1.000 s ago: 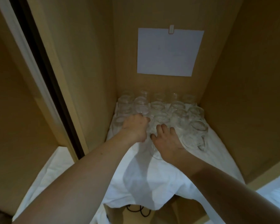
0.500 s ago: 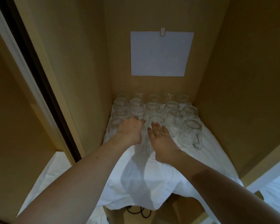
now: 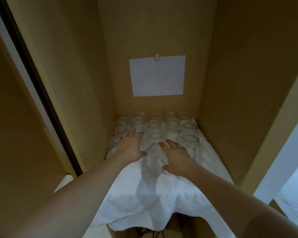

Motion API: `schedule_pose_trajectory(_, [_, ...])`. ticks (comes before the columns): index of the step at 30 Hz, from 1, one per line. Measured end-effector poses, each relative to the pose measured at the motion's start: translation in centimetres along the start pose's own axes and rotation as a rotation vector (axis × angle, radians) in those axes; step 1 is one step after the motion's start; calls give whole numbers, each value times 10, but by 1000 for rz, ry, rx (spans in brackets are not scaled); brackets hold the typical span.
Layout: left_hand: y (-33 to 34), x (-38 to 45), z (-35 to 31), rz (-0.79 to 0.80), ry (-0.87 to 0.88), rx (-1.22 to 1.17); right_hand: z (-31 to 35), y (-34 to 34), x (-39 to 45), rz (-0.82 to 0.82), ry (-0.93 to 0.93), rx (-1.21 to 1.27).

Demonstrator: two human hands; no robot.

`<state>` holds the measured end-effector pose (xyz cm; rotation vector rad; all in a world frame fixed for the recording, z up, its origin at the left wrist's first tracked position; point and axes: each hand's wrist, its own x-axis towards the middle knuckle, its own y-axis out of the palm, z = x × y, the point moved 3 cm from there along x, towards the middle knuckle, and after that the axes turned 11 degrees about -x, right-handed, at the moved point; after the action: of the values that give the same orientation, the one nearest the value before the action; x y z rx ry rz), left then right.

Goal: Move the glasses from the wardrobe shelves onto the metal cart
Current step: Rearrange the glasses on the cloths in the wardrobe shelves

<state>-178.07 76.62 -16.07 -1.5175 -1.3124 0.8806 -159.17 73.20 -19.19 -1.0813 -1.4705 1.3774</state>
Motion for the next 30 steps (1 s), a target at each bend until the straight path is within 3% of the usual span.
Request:
schedule_pose_trajectory(6, [1,-35,-14,-90,-31,-13,-5,-3,-15,-13,-54,20])
schedule_pose_trajectory(18, [10,-136,-9,-23,-233,18,41,3,-43,-86,-246,4])
schedule_pose_trajectory(30, [-21,-183,44,-43,-195,29,125,-7,-63,-95,-281,-27])
